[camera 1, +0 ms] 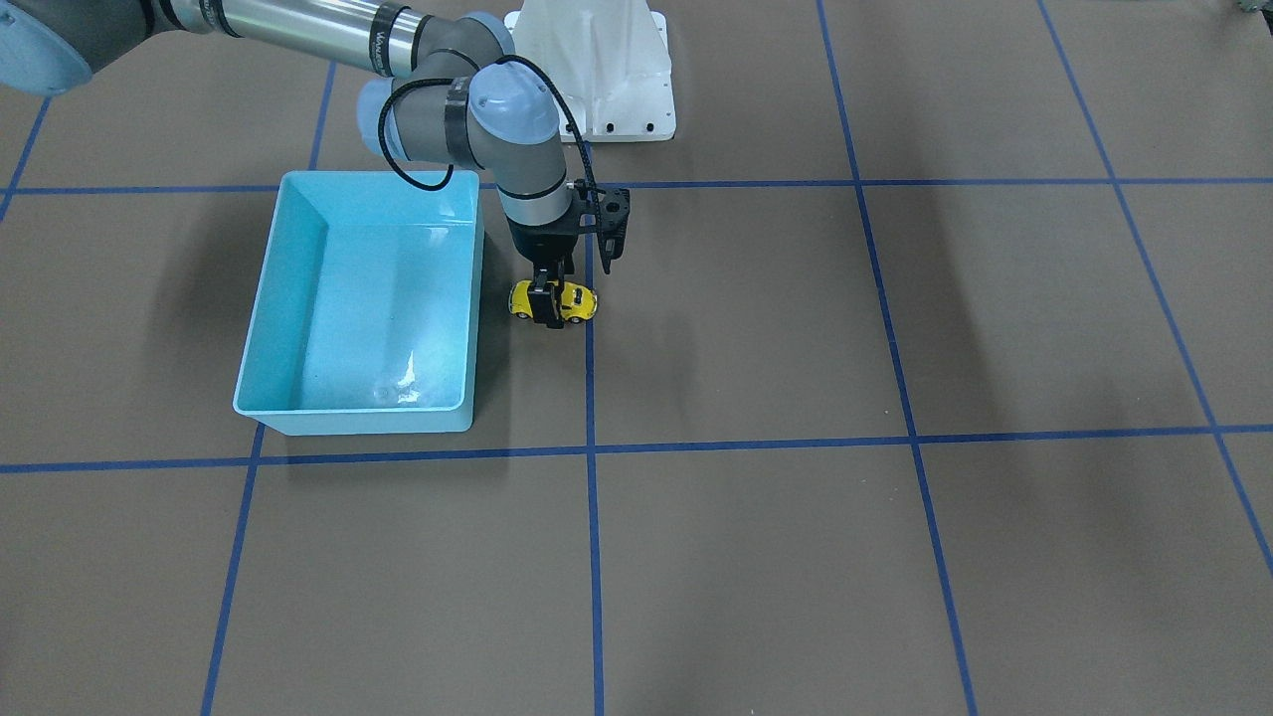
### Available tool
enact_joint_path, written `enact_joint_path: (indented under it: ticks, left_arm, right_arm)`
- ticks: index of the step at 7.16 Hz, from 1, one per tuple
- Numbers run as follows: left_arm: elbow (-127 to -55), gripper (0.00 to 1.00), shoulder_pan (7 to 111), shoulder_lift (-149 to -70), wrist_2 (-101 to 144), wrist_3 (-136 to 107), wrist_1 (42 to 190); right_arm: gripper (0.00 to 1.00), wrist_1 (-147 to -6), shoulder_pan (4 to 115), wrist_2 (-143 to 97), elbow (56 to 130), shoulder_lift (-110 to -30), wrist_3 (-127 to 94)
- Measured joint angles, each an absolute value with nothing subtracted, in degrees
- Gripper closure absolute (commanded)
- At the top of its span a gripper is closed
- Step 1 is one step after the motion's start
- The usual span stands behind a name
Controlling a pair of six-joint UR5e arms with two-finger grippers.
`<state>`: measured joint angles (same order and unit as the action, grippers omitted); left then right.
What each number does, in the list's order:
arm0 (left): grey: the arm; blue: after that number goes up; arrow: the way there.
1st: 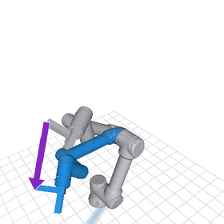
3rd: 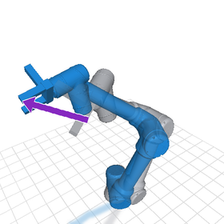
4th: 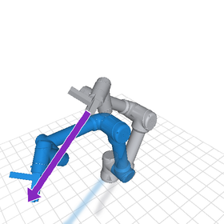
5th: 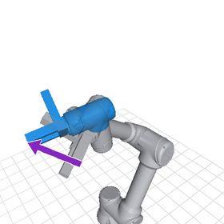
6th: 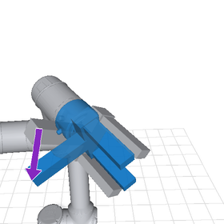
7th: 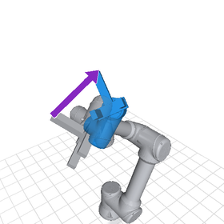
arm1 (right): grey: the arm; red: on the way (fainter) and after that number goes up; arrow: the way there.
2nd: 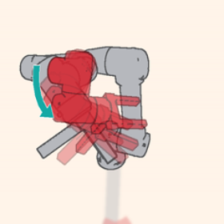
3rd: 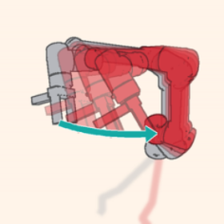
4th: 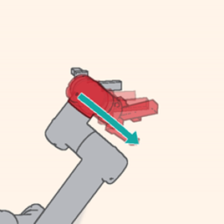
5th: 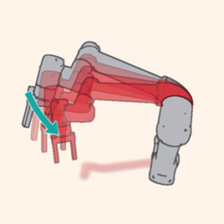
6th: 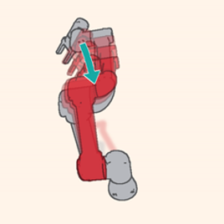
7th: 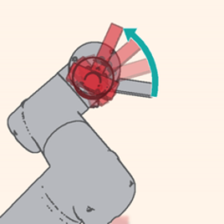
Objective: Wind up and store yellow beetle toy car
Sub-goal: 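Close the right gripper around the yellow car, then lift the car off the table with the right gripper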
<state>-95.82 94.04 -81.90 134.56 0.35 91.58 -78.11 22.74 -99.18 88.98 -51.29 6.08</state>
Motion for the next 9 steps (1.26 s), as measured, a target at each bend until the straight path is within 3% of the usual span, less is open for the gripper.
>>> enact_joint_path:
  ticks: [3, 5, 7, 9]
  left_arm:
    - [-95.8, 0.0, 94.04, -81.91, 134.56, 0.35, 91.58]
    - [-95.8, 0.0, 94.04, -81.91, 134.56, 0.35, 91.58]
    - [-95.8, 0.0, 94.04, -81.92, 134.56, 0.35, 91.58]
    - [-95.8, 0.0, 94.04, -81.91, 134.56, 0.35, 91.58]
  right_arm:
    - [1.0, -78.36, 22.63, -99.17, 90.23, -50.31, 5.8]
    - [1.0, -81.22, 23.54, -99.7, 91.61, -44.59, 5.39]
    - [1.0, -87.96, 31.36, -107.08, 94.59, -40.39, 7.96]
    - [1.0, -93.48, 40.27, -115.01, 103.16, -46.69, 19.3]
